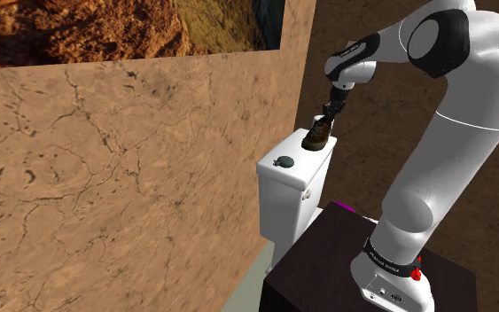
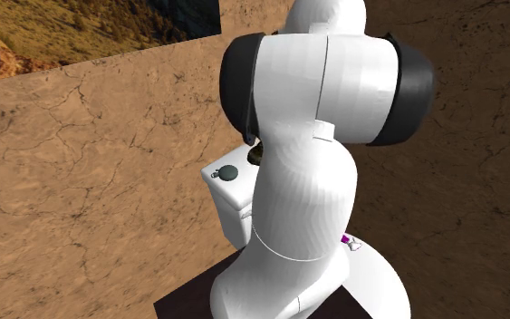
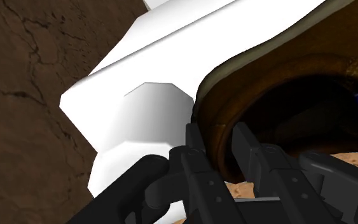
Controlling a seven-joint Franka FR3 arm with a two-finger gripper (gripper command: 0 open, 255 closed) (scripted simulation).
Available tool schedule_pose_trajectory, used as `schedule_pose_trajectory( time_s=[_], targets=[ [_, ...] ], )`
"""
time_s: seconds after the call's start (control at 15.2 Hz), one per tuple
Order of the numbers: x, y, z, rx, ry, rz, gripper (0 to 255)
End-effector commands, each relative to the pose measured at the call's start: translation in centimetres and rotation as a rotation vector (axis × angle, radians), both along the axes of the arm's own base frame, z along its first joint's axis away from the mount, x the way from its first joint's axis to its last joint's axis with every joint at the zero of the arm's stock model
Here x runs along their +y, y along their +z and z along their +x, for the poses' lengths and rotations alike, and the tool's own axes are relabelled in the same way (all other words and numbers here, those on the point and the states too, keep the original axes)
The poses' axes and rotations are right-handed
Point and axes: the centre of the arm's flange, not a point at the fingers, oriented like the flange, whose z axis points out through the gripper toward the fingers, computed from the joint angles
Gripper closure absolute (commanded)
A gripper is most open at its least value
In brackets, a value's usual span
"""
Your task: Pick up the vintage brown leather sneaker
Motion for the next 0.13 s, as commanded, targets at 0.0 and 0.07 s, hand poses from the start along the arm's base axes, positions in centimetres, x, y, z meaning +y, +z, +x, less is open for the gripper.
schedule_pose_trajectory(
  time_s=[0.0, 0.07],
  targets=[
    [-0.13, 0.71, -0.05, -0.001, 0.000, 0.000, 255],
    [-0.13, 0.71, -0.04, -0.001, 0.000, 0.000, 255]
  ],
)
